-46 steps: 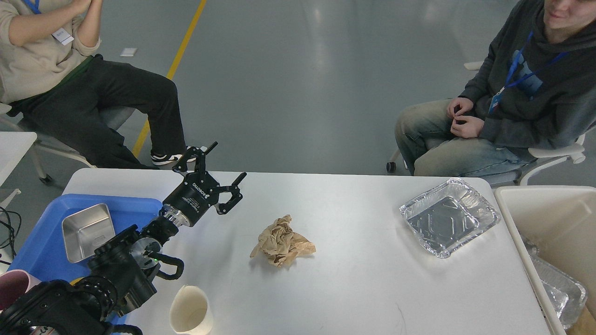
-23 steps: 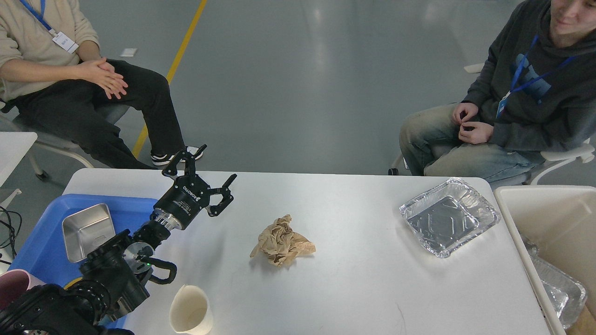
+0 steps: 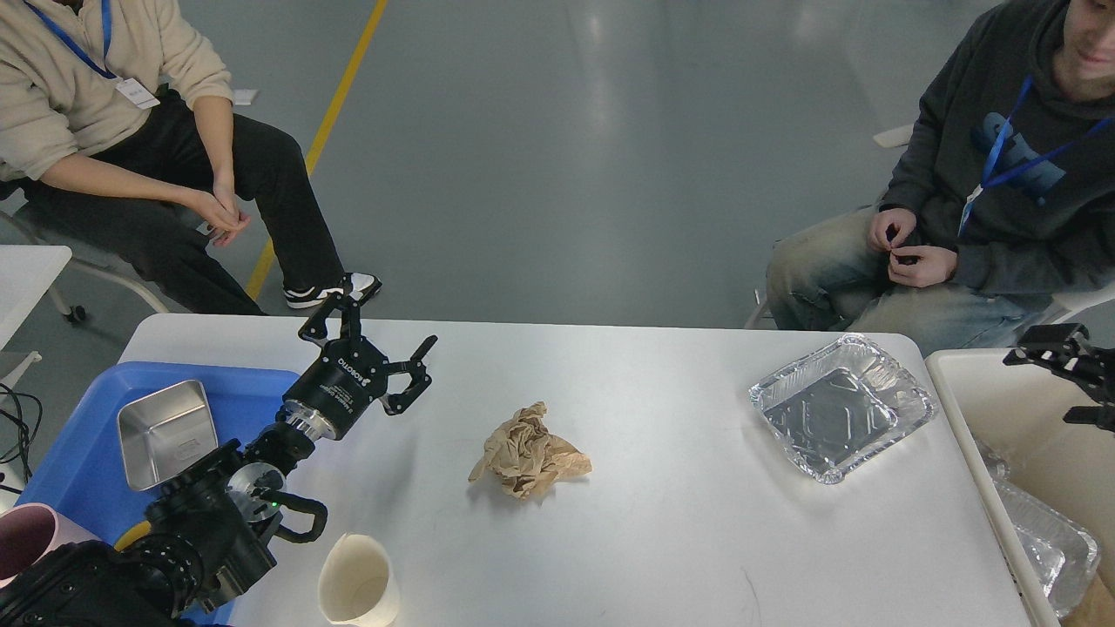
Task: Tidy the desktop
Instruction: 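Reach the right gripper to the near edge of the foil tray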
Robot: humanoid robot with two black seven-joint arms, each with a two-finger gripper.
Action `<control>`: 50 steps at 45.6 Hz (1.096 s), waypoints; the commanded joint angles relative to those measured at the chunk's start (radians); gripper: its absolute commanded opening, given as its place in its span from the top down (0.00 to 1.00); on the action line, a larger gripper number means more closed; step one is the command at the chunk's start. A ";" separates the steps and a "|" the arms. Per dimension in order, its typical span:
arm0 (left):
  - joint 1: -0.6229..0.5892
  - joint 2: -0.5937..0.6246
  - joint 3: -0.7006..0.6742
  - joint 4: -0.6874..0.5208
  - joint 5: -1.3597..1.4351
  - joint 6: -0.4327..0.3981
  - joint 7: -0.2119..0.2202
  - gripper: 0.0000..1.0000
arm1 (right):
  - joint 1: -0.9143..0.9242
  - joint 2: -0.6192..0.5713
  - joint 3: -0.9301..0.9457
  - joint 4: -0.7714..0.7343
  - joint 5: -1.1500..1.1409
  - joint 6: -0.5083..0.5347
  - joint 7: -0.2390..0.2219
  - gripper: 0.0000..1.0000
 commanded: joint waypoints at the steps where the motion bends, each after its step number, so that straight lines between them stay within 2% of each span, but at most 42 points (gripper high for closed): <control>1: 0.008 0.005 0.000 0.001 -0.001 -0.001 -0.005 0.02 | 0.092 0.093 -0.256 -0.107 -0.003 -0.094 0.057 0.00; 6: 0.022 0.010 0.000 0.000 -0.001 -0.001 -0.016 0.02 | 0.129 0.157 -0.488 -0.179 -0.002 -0.182 0.109 0.00; 10: 0.035 0.010 0.000 0.000 0.001 -0.002 -0.017 0.02 | 0.144 0.226 -0.580 -0.263 0.004 -0.206 0.134 0.00; 25: 0.062 0.010 -0.002 0.000 -0.001 -0.005 -0.020 0.02 | 0.201 0.306 -0.594 -0.316 0.014 -0.205 0.122 0.00; 30: 0.065 0.014 -0.002 0.000 -0.001 -0.008 -0.020 0.02 | 0.218 0.311 -0.576 -0.322 0.069 -0.191 0.089 0.00; 35: 0.067 0.014 -0.002 0.000 -0.001 -0.010 -0.020 0.02 | 0.218 0.331 -0.568 -0.366 0.271 -0.113 0.024 0.00; 42: 0.067 0.013 0.000 0.000 0.001 -0.012 -0.020 0.02 | 0.226 0.374 -0.568 -0.429 0.486 -0.090 -0.059 0.00; 50: 0.065 0.014 0.000 0.000 0.001 -0.012 -0.020 0.02 | 0.236 0.397 -0.562 -0.437 0.553 -0.105 -0.101 0.00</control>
